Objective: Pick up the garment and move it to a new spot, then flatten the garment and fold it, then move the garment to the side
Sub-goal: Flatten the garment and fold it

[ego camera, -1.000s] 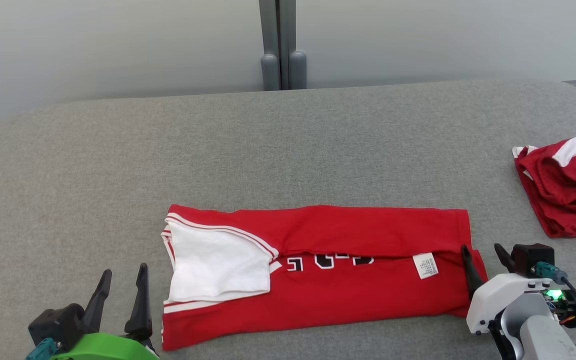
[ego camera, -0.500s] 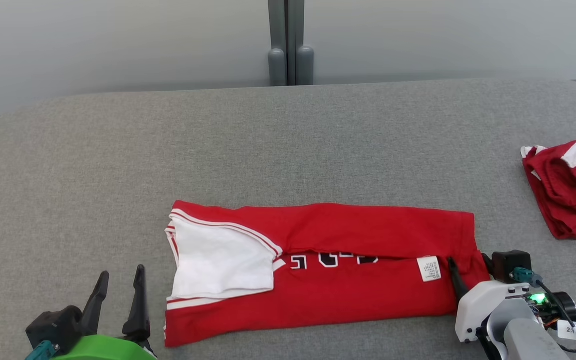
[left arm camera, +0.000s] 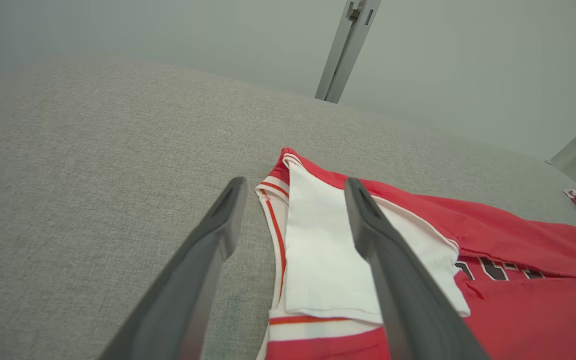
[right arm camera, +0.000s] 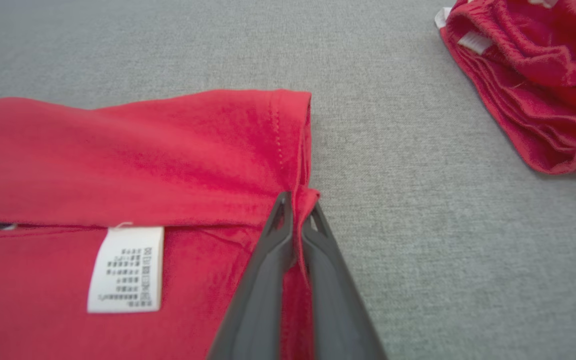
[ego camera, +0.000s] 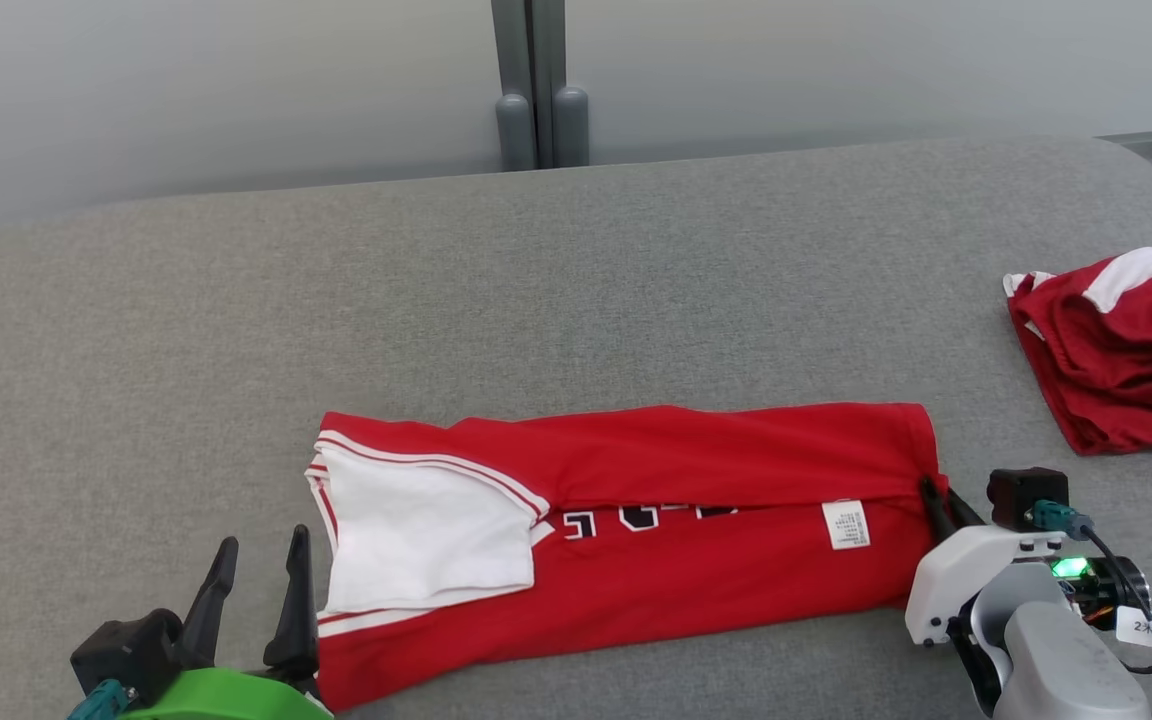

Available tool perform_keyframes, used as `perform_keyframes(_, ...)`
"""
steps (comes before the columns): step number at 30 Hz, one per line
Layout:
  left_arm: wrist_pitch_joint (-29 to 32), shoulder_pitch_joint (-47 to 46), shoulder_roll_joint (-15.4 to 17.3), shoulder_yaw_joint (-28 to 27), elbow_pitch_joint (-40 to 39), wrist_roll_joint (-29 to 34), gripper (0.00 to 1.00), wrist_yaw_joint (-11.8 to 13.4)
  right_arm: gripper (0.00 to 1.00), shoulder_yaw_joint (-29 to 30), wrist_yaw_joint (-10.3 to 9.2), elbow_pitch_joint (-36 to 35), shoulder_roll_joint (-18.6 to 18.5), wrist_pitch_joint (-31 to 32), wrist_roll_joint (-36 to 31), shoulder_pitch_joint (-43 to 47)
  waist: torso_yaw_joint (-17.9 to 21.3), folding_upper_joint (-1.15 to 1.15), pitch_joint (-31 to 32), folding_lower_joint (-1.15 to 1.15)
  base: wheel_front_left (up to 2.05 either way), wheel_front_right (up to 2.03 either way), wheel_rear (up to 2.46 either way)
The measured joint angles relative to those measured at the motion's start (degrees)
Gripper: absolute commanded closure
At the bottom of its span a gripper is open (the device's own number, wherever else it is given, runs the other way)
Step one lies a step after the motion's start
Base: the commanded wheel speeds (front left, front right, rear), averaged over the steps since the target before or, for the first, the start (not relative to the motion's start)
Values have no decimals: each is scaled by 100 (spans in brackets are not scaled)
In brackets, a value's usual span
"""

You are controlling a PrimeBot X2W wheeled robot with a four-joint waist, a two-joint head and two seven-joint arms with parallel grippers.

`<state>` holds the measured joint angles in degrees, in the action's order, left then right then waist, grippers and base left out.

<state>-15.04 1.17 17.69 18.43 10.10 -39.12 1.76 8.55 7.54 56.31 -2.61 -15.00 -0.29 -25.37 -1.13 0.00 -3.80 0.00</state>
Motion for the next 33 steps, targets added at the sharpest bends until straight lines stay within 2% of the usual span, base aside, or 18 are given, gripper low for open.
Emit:
perform_keyframes(5,0,-2,-59,14,14,54,0,-9,100,272,0,-288,-53,0,-204,4,168,0,-1,0,0,0,0)
perform_keyframes(13,0,-38,-182,68,74,104,0,-69,100,636,0,-726,-333,62,-279,199,449,0,36,0,0,0,0)
perform_keyframes(18,0,-55,-201,89,127,159,0,-75,100,690,-1,-1049,-200,238,147,262,579,0,37,0,0,0,0)
perform_keyframes(26,0,-159,-215,154,193,194,0,-76,100,-45,-1,-1683,-51,442,733,381,534,0,7,0,0,0,0)
perform_keyframes(30,1,-166,-215,157,227,193,0,-81,100,-601,-1,-2075,-38,564,1059,463,440,0,22,0,0,0,0)
perform_keyframes(33,0,-170,-225,145,237,186,0,-82,100,-1181,-2,-2347,-30,666,1555,472,354,0,36,0,0,0,0)
